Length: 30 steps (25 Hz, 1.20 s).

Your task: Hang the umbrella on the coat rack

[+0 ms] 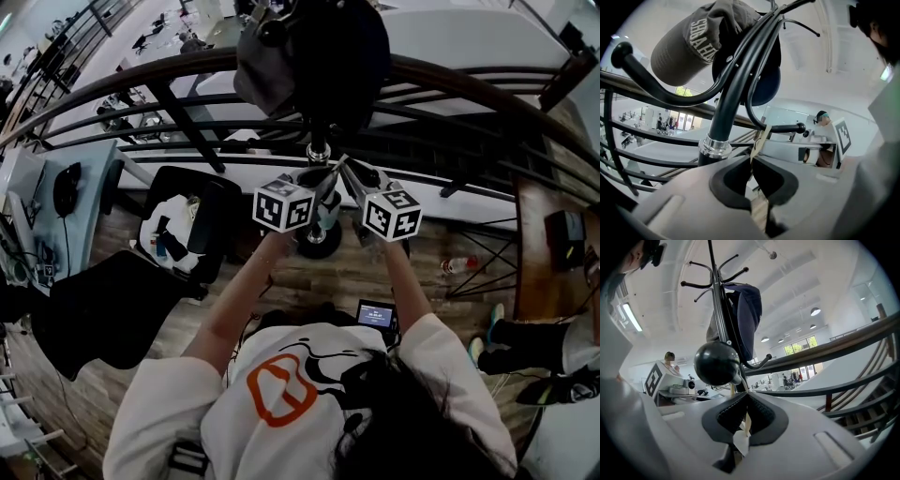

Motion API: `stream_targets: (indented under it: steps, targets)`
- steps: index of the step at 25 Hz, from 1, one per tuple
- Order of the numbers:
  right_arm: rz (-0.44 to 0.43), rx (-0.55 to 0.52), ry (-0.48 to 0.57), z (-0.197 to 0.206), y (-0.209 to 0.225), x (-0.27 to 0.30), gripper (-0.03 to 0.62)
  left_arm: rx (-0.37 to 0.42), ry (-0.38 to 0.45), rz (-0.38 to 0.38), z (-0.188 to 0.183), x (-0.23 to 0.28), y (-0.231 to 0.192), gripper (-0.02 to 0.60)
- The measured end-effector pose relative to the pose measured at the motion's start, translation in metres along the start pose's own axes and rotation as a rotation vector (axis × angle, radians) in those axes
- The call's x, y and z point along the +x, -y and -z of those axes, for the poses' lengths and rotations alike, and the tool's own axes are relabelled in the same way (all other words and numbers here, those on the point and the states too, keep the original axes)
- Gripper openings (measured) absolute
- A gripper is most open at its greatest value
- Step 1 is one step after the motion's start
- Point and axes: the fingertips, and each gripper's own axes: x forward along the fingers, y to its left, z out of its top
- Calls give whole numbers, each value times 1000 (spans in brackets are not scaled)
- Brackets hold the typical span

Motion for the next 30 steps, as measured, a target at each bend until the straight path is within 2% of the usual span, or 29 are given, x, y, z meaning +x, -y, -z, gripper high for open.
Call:
stream_targets:
  steps: [3, 9, 16, 19, 30]
  targets:
    - [7, -6, -7, -1, -2, -2, 26, -9, -2, 32, 3, 1, 5, 8]
    - [40, -18, -26, 1, -1, -6, 34, 31, -29, 89, 4, -5, 10, 37]
    - [96, 2, -4, 1, -2, -16, 55, 25, -26, 115, 6, -28, 12, 46]
    - [104, 10, 11, 0, -6, -26, 84, 40, -7, 129, -1, -39, 22, 47]
    - [120, -9, 52, 2, -52, -60, 67, 78, 72, 178, -13, -85, 56, 46]
